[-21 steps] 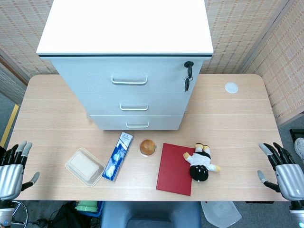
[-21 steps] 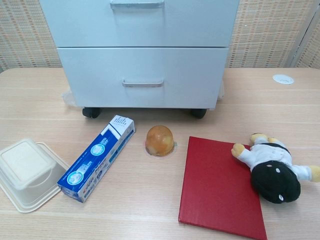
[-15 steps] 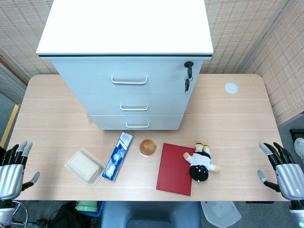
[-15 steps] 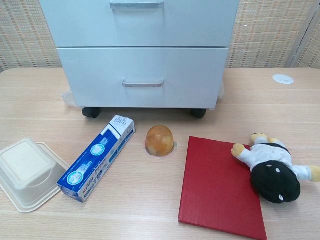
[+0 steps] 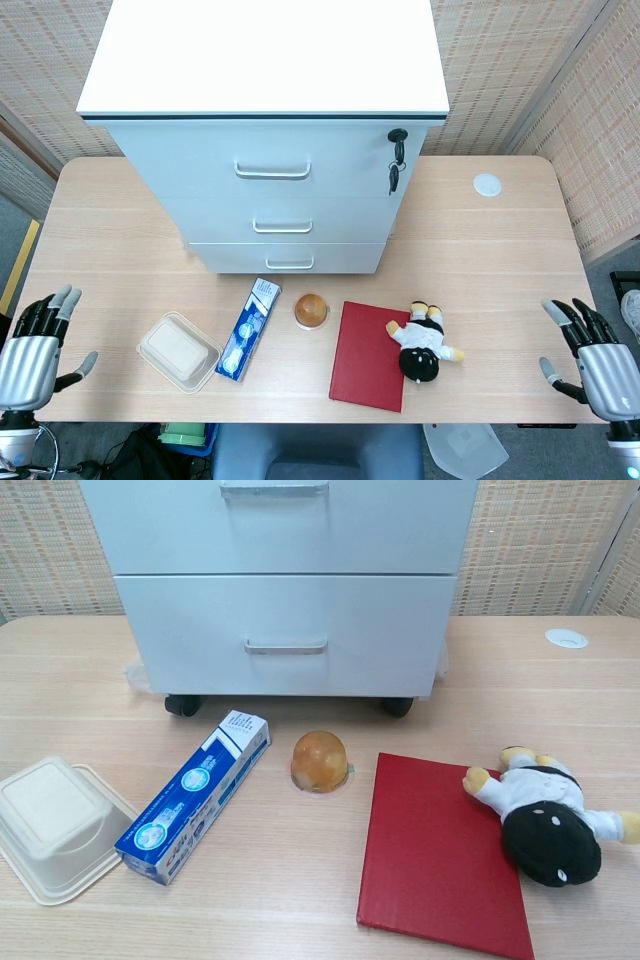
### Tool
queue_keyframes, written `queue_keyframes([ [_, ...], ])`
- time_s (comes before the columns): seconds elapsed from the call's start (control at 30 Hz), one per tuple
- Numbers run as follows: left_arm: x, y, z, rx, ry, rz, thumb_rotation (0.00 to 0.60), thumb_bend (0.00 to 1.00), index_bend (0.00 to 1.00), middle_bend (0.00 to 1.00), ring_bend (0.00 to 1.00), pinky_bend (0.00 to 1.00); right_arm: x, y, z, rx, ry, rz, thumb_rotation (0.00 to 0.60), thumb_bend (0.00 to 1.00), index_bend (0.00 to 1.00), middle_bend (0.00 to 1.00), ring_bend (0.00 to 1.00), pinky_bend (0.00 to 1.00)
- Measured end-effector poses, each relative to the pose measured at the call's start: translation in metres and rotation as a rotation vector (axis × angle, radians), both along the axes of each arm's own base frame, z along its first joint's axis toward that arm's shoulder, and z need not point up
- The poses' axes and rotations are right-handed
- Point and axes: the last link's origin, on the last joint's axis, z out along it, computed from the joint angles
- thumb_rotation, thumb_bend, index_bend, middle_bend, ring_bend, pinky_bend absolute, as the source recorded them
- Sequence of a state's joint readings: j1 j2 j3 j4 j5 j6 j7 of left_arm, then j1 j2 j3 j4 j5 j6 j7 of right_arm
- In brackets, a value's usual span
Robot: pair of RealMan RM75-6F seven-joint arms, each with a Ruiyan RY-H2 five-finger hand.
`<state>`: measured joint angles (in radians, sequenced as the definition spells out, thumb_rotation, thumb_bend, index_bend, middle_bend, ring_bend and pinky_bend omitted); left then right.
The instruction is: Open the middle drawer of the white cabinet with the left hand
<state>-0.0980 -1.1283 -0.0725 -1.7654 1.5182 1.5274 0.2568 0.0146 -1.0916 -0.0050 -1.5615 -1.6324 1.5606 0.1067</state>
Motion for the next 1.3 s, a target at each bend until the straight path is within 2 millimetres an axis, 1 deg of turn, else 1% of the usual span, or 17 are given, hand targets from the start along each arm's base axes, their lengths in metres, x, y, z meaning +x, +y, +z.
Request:
queue_keyframes([
  [0.03, 0.004, 0.003, -0.001, -0.003, -0.013, -0.024, 0.600, 0.23, 0.05, 0.04, 0.16, 0.23, 0.000, 0.000, 0.000, 0.001, -0.001, 0.000, 0.600, 0.32, 0.09, 0.11, 0.04, 0.10],
  [0.1, 0.011, 0.008, -0.003, -0.012, -0.037, -0.056, 0.600, 0.23, 0.08, 0.09, 0.23, 0.37, 0.000, 0.000, -0.001, 0.004, -0.001, 0.000, 0.600, 0.33, 0.09, 0.11, 0.04, 0.10],
  [0.17, 0.019, 0.013, -0.005, -0.028, -0.073, -0.085, 0.600, 0.23, 0.11, 0.18, 0.33, 0.53, 0.000, -0.001, -0.001, 0.005, 0.000, 0.001, 0.600, 0.33, 0.09, 0.11, 0.04, 0.10],
  [0.23, 0.027, 0.019, -0.006, -0.047, -0.114, -0.118, 0.600, 0.23, 0.14, 0.28, 0.44, 0.66, 0.000, -0.001, -0.001, 0.006, -0.001, 0.001, 0.600, 0.33, 0.09, 0.11, 0.04, 0.10],
  [0.27, 0.031, 0.022, -0.006, -0.055, -0.131, -0.136, 0.600, 0.24, 0.17, 0.35, 0.51, 0.73, 0.000, -0.001, -0.002, 0.007, -0.001, 0.001, 0.600, 0.33, 0.09, 0.11, 0.04, 0.10],
  [0.33, 0.040, 0.029, -0.007, -0.069, -0.163, -0.173, 0.600, 0.28, 0.20, 0.48, 0.64, 0.82, -0.001, -0.001, -0.003, 0.009, -0.003, -0.001, 0.600, 0.33, 0.09, 0.11, 0.04, 0.10],
  [0.37, 0.046, 0.034, -0.008, -0.079, -0.180, -0.197, 0.600, 0.32, 0.23, 0.58, 0.73, 0.87, -0.001, -0.001, -0.003, 0.011, -0.003, -0.002, 0.600, 0.33, 0.09, 0.11, 0.04, 0.10],
  [0.47, 0.061, 0.045, -0.010, -0.106, -0.215, -0.247, 0.600, 0.39, 0.29, 0.76, 0.90, 0.97, -0.002, -0.002, -0.004, 0.017, -0.004, -0.004, 0.600, 0.33, 0.09, 0.11, 0.04, 0.10],
  [0.57, 0.076, 0.054, -0.013, -0.139, -0.247, -0.288, 0.600, 0.45, 0.33, 0.88, 0.99, 1.00, -0.002, -0.003, -0.005, 0.021, -0.004, -0.003, 0.600, 0.33, 0.09, 0.11, 0.04, 0.10],
  [0.7, 0.094, 0.065, -0.019, -0.186, -0.266, -0.327, 0.600, 0.47, 0.34, 0.95, 1.00, 1.00, -0.002, -0.003, -0.005, 0.023, -0.003, -0.004, 0.600, 0.33, 0.09, 0.11, 0.04, 0.10],
  [1.07, 0.146, 0.092, -0.041, -0.288, -0.325, -0.407, 0.600, 0.51, 0.29, 0.96, 1.00, 1.00, -0.005, -0.002, -0.006, 0.028, 0.000, -0.020, 0.600, 0.33, 0.09, 0.11, 0.04, 0.10],
  [1.3, 0.172, 0.112, -0.052, -0.301, -0.389, -0.423, 0.600, 0.51, 0.26, 0.97, 1.00, 1.00, -0.009, -0.002, -0.008, 0.032, 0.000, -0.035, 0.600, 0.33, 0.09, 0.11, 0.04, 0.10],
])
